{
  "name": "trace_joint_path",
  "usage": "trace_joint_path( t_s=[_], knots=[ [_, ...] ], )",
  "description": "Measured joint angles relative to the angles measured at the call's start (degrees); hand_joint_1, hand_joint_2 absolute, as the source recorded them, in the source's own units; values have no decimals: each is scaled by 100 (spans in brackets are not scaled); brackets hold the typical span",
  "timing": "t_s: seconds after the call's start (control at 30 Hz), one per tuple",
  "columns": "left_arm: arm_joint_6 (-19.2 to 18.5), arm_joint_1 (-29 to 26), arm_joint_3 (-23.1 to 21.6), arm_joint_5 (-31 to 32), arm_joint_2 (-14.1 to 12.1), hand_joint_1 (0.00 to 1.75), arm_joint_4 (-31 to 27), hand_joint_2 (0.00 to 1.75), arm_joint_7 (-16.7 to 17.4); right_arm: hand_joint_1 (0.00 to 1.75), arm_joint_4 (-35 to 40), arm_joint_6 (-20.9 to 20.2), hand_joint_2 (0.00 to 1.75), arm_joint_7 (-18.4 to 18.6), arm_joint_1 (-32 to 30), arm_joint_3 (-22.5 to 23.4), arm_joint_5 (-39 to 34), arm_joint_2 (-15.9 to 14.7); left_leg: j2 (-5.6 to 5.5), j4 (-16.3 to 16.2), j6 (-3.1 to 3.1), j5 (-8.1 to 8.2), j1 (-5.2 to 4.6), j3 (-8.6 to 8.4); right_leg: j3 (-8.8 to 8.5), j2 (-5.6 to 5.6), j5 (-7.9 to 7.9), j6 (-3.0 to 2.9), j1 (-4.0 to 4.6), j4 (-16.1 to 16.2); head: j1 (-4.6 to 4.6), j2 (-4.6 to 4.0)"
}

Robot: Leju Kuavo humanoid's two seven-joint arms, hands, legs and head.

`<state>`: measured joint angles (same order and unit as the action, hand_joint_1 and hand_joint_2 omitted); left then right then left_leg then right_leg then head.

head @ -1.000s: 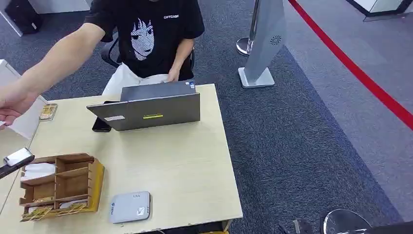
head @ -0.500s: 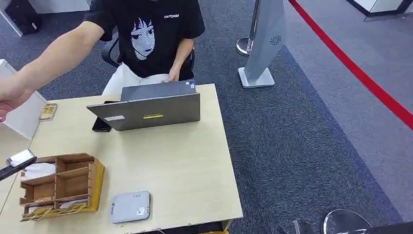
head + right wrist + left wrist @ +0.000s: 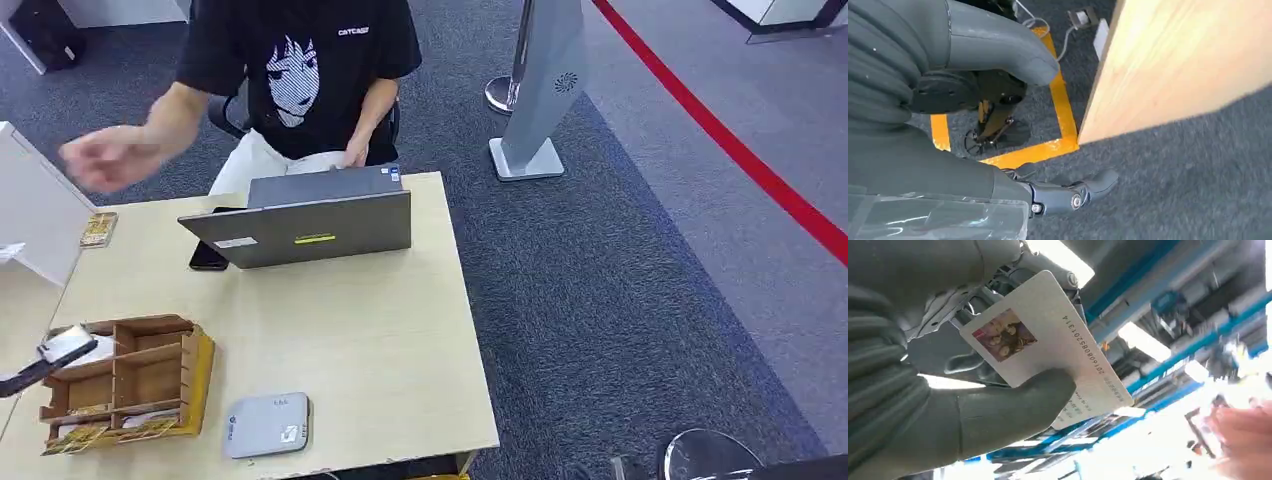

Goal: Pass the card to the sensor for recognition and then transmit it.

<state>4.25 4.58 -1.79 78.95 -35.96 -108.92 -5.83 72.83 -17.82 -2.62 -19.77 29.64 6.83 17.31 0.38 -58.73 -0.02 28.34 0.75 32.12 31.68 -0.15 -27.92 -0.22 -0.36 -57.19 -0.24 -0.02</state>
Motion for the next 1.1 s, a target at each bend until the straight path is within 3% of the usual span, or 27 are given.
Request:
trace_joint_path(
  t_s=[0.07, 0.13, 0.2, 0.37, 0.5, 0.63, 0.93, 1.1],
  knots=[
    [346, -549, 9, 7, 682, 175, -747, 175, -44, 0, 172, 247, 175, 61, -198, -100, -260, 2, 3, 0, 8, 8, -5, 4, -1, 1, -1, 2, -2, 3, 2, 0],
    [720, -1646, -11, -197, 1517, 175, -1802, 175, -374, 0, 483, 534, 175, 142, -445, -334, -457, 2, 9, 0, 17, 17, -8, 3, 1, 2, -5, 8, -3, 8, -4, 0],
    [707, -2037, -42, -302, 1684, 175, -1920, 175, -442, 0, 536, 599, 175, 142, -485, -356, -510, 2, 16, 0, 13, 20, -5, -1, 2, 9, -5, 7, -3, 8, 0, 0],
    [698, -2732, -186, -459, 1896, 175, -1944, 175, -313, 0, 593, 647, 175, 140, -513, -359, -510, 2, 10, 0, 12, 20, -2, 2, 2, 3, -7, 7, -2, 8, -2, 0],
    [344, -3062, -192, -544, 1994, 175, -1905, 175, -46, 0, 606, 658, 175, 123, -513, -356, -508, 2, 11, 1, 11, 20, -1, 1, 0, 5, -7, 7, -2, 7, 0, 0],
    [252, -3290, -271, -590, 2038, 175, -1537, 175, 65, 0, 601, 621, 175, 90, -480, -350, -390, 2, 9, 1, 11, 20, -2, 1, 0, 3, -7, 7, -2, 7, 0, 0],
    [257, -3244, -699, -619, 2064, 175, -825, 175, 197, 0, 523, 414, 175, 20, -416, -321, -215, 2, 9, 0, 12, 20, -3, 0, -1, 2, -6, 8, -2, 7, 0, 0],
    [309, -2887, -1152, -610, 2020, 175, -593, 175, 214, 0, 479, 320, 175, -13, -387, -315, -176, 2, 1, 0, 12, 20, -4, 0, -2, -6, -6, 8, -2, 8, -2, 0]
  ],
)
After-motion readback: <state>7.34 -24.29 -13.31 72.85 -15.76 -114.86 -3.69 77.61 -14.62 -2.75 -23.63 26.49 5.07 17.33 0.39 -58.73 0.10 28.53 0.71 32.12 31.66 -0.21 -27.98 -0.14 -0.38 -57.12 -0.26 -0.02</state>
